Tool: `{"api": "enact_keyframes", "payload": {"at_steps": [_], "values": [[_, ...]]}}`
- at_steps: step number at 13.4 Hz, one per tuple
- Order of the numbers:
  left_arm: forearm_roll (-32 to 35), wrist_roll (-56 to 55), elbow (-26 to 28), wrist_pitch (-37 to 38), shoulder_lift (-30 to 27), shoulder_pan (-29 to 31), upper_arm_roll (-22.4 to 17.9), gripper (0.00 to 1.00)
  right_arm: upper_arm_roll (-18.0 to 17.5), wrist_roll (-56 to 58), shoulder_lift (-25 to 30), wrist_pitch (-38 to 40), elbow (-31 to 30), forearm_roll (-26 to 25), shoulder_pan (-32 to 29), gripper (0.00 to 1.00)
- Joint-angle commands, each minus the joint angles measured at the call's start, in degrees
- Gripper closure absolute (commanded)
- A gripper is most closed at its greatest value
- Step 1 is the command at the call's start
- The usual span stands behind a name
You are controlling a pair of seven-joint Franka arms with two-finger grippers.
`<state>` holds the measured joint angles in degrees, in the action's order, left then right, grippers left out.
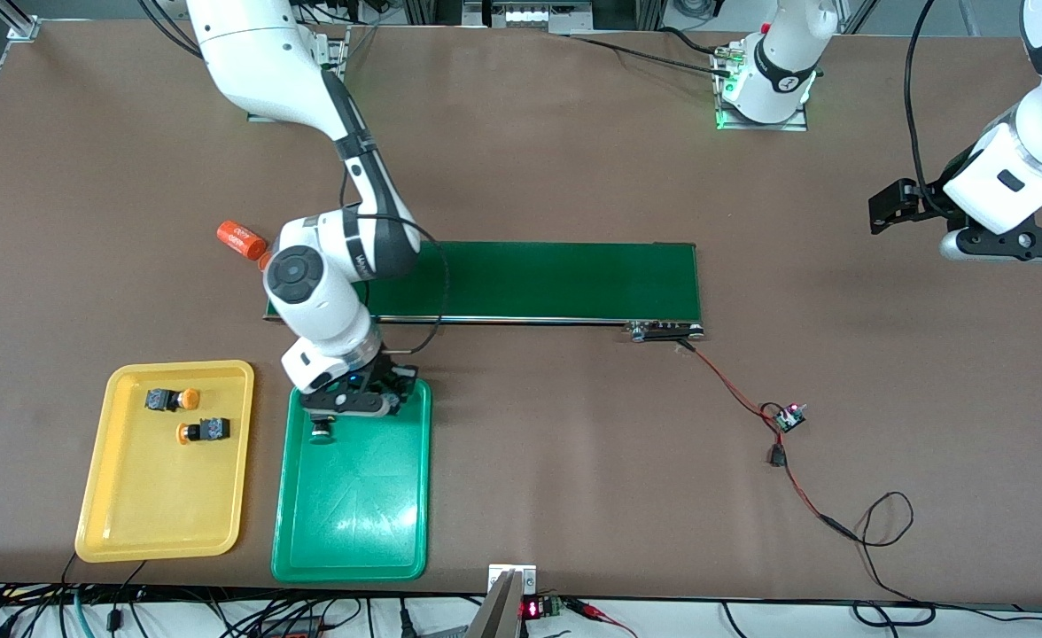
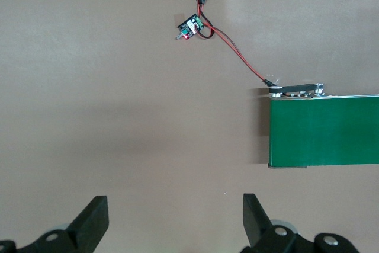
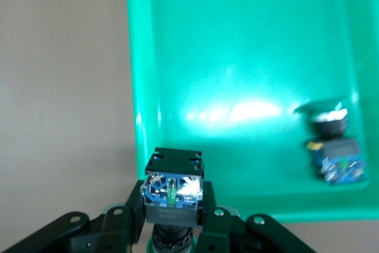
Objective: Sort buttons by color to trays
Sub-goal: 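Carry the second green button to the green tray with the right gripper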
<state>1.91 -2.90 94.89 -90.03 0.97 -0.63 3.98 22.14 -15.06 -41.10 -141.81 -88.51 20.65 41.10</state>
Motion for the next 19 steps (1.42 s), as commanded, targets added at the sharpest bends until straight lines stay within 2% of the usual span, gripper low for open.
{"api": "enact_keyframes", "payload": {"at_steps": [1,3,13,14,15,16,17,18,19], "values": [[0.46,0.44,-1.02,1.17,-0.09,-0.16,0.06,0.00,0.54,4.06,-2.83,-0.22,3.60,0.45,-1.45,0.96],[0.46,0.44,-1.02,1.17,-0.09,-0.16,0.06,0.00,0.98,6.18,-4.59,-0.14,3.96,0.45,-1.89,0.98],[0.46,0.44,-1.02,1.17,-0.09,-0.16,0.06,0.00,0.89,8.73,-9.51,-1.54,6.06,0.71,-3.83,0.96],[0.46,0.44,-1.02,1.17,-0.09,-0.16,0.06,0.00,0.80,8.64,-10.13,-1.63,6.07,0.80,-3.57,0.88],[0.46,0.44,-1.02,1.17,-0.09,-0.16,0.06,0.00,0.63,8.47,-10.57,-1.72,6.07,0.88,-3.30,0.74],[0.46,0.44,-1.02,1.17,-0.09,-0.16,-0.02,0.00,0.63,8.47,-11.01,-1.72,5.98,0.97,-3.22,0.54],[0.46,0.44,-1.02,1.17,-0.09,-0.16,0.06,0.00,0.54,8.38,-10.84,-1.54,5.98,2.19,-3.13,0.06],[0.46,0.44,-1.02,1.17,-0.09,-0.16,0.06,0.00,0.54,8.38,-10.14,-0.50,5.98,4.12,-2.95,0.00],[0.46,0.44,-1.02,1.17,-0.09,-0.16,0.06,0.00,0.54,8.38,-8.74,2.82,5.98,5.01,-2.78,0.00]]}}
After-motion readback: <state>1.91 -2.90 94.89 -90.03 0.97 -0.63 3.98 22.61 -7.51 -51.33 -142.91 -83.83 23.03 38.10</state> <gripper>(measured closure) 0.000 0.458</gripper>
